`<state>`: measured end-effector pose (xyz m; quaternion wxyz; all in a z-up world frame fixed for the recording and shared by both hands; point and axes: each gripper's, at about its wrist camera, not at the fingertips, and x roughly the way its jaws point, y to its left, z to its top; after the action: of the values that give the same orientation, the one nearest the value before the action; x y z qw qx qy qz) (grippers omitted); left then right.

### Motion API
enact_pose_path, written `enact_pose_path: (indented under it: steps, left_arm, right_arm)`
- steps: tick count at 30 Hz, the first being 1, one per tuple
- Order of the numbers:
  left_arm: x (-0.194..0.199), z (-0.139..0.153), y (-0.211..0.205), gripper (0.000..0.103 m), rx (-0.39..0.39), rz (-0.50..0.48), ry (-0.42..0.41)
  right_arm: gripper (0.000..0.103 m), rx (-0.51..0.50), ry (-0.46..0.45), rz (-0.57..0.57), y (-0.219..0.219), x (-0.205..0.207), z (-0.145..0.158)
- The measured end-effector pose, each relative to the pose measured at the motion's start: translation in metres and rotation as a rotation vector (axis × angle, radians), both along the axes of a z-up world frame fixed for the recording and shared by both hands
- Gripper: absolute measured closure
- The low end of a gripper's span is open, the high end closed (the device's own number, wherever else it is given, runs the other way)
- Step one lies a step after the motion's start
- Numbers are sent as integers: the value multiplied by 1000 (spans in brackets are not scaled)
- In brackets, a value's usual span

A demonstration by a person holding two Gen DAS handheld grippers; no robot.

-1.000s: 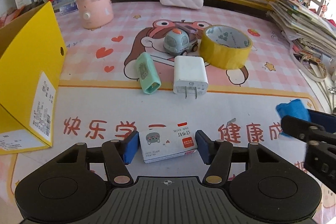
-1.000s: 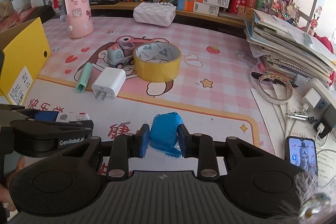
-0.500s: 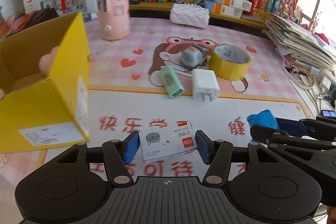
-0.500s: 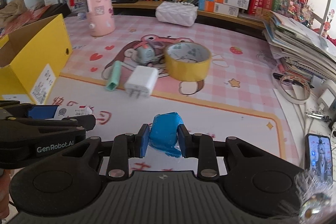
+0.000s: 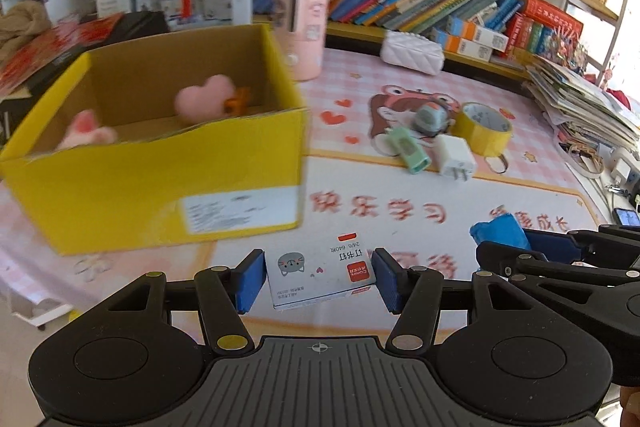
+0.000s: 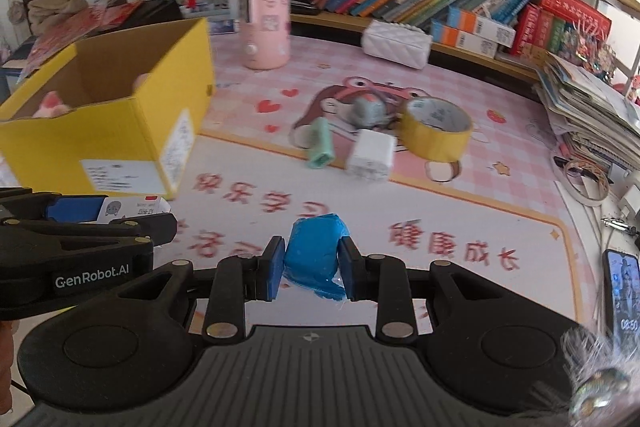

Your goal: Organize objects

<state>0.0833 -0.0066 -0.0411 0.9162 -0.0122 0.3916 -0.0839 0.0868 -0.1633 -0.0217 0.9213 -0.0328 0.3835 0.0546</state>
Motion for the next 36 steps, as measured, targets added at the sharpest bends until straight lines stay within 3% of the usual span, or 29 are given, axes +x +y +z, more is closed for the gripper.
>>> enact_pose_path:
  steps: [18,36]
  left_arm:
    - [-62,9,110,46,-7,100,-21]
    - [-85,21,159,46,-11,124,-82]
  right_arm:
    - [76,32,17,94,110,-57,1]
    - [76,42,0,117,162,-77,6]
